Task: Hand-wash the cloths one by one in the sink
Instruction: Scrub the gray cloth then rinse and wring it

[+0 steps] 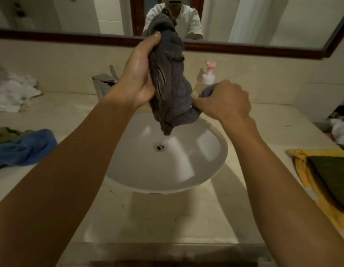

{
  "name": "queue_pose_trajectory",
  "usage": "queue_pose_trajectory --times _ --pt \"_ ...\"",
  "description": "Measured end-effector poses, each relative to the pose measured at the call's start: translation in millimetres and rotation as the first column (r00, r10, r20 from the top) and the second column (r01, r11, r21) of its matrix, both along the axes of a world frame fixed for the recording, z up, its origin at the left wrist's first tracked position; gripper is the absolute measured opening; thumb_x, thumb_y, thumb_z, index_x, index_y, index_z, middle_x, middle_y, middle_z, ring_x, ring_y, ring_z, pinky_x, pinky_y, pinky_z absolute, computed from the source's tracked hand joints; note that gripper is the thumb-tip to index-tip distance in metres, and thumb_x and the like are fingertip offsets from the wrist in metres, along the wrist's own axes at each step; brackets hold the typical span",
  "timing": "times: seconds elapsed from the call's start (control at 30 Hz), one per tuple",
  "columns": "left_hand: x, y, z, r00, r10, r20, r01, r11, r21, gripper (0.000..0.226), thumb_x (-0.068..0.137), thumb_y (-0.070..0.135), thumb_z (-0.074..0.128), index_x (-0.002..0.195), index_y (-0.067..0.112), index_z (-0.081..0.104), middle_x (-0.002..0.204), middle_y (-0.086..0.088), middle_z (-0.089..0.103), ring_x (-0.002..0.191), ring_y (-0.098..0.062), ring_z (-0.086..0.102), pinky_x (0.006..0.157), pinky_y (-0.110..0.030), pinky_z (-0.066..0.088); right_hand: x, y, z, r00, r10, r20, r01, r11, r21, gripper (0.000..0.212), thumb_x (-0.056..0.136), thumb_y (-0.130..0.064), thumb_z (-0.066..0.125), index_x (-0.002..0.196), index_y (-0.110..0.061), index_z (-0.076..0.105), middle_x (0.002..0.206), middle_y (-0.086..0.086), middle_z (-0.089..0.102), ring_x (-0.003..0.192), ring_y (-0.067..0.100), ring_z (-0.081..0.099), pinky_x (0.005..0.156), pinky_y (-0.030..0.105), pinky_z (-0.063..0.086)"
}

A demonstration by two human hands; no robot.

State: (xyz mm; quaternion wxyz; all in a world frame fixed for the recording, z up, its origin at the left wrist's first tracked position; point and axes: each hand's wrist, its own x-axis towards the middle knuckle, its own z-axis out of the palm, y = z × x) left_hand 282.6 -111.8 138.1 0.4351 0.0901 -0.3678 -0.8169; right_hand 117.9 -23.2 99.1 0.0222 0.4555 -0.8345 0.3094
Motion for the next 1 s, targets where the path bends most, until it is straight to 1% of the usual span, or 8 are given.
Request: queue_pose_trajectory --times 0.13,0.2,0.27,0.37,0.53,0.7,0.83,1.0 --pt "0.7 0.2 3.3 0.998 0.012 0.064 -0.010 0.999 -0.032 0.046 0.102 0.022 0.050 0.140 -0.004 0.050 0.115 -0.021 0.061 0.096 -0.030 0.063 0.098 -0.042 0.049 -2.5 -2.1 4.2 0.996 -0.040 0.078 0.066 0.927 -0.370 0.043 0.082 -0.060 0.073 0.070 -0.019 0.066 0.072 -0.004 0.068 0.071 0.015 0.063 0.069 0.030 0.041" --pt "-4.3 1.3 1.1 0.993 0.046 0.110 -0.042 0.998 -0.041 0.042 0.104 0.024 0.046 0.135 -0.003 0.053 0.111 -0.021 0.063 0.093 -0.031 0.065 0.098 -0.044 0.051 4.5 -7.3 -2.5 0.970 0.170 0.175 -0.073 0.887 -0.455 0.039 0.091 -0.054 0.070 0.081 -0.016 0.069 0.073 -0.007 0.066 0.068 0.006 0.059 0.068 0.029 0.044" --pt "-11.0 4.0 -2.2 0.989 0.057 0.139 -0.052 0.998 -0.042 0.037 0.105 0.025 0.043 0.127 -0.001 0.058 0.111 -0.022 0.065 0.092 -0.032 0.066 0.101 -0.046 0.051 12.4 -11.0 -6.9 0.799 0.464 0.382 -0.271 0.845 -0.461 0.038 0.101 -0.049 0.059 0.098 -0.014 0.072 0.086 -0.004 0.071 0.079 0.005 0.066 0.075 0.029 0.051" --pt "-18.2 3.8 -8.7 0.974 0.099 0.205 -0.087 0.994 -0.070 0.040 0.106 0.028 0.041 0.125 -0.003 0.060 0.119 -0.023 0.064 0.095 -0.032 0.067 0.096 -0.042 0.053 17.9 -10.3 -5.6 0.347 0.616 0.707 -0.417 0.777 -0.472 0.051 0.104 -0.050 0.053 0.126 -0.006 0.068 0.115 0.011 0.075 0.107 0.023 0.072 0.096 0.042 0.056" --pt "-22.8 -1.5 -18.1 0.863 0.353 0.361 -0.242 0.917 -0.317 0.035 0.109 0.030 0.037 0.120 0.008 0.062 0.112 -0.016 0.072 0.100 -0.026 0.072 0.085 -0.037 0.060 19.0 -13.3 -1.2 0.019 0.641 0.767 -0.504 0.669 -0.546 0.061 0.103 -0.053 0.049 0.142 -0.007 0.057 0.129 0.018 0.068 0.121 0.031 0.066 0.103 0.043 0.053" --pt "-18.7 -7.8 -25.4 0.777 0.488 0.399 -0.292 0.840 -0.458 0.027 0.108 0.026 0.043 0.110 0.011 0.065 0.108 -0.013 0.072 0.100 -0.023 0.072 0.092 -0.041 0.058 25.5 -21.4 -12.3 0.461 0.659 0.594 -0.553 0.737 -0.388 0.044 0.099 -0.037 0.069 0.118 0.004 0.068 0.105 0.016 0.077 0.099 0.028 0.076 0.093 0.045 0.060" --pt "-13.5 -13.5 -28.7 0.710 0.527 0.467 -0.371 0.843 -0.388 0.030 0.107 0.030 0.043 0.102 0.013 0.068 0.101 -0.013 0.074 0.090 -0.022 0.074 0.084 -0.040 0.061 24.4 -19.3 -14.4 0.518 0.633 0.575 -0.602 0.748 -0.281 0.049 0.108 -0.041 0.048 0.112 0.002 0.071 0.102 0.014 0.078 0.096 0.025 0.076 0.087 0.043 0.063" --pt "-9.7 -14.0 -33.5 0.736 0.515 0.441 -0.410 0.856 -0.315 0.030 0.109 0.033 0.038 0.112 0.016 0.063 0.103 -0.012 0.072 0.087 -0.020 0.075 0.079 -0.037 0.062 28.4 -29.6 -23.2 0.760 0.570 0.312 -0.459 0.811 -0.362 0.047 0.102 -0.038 0.062 0.086 0.006 0.072 0.085 0.027 0.070 0.082 0.042 0.070 0.071 0.057 0.058"
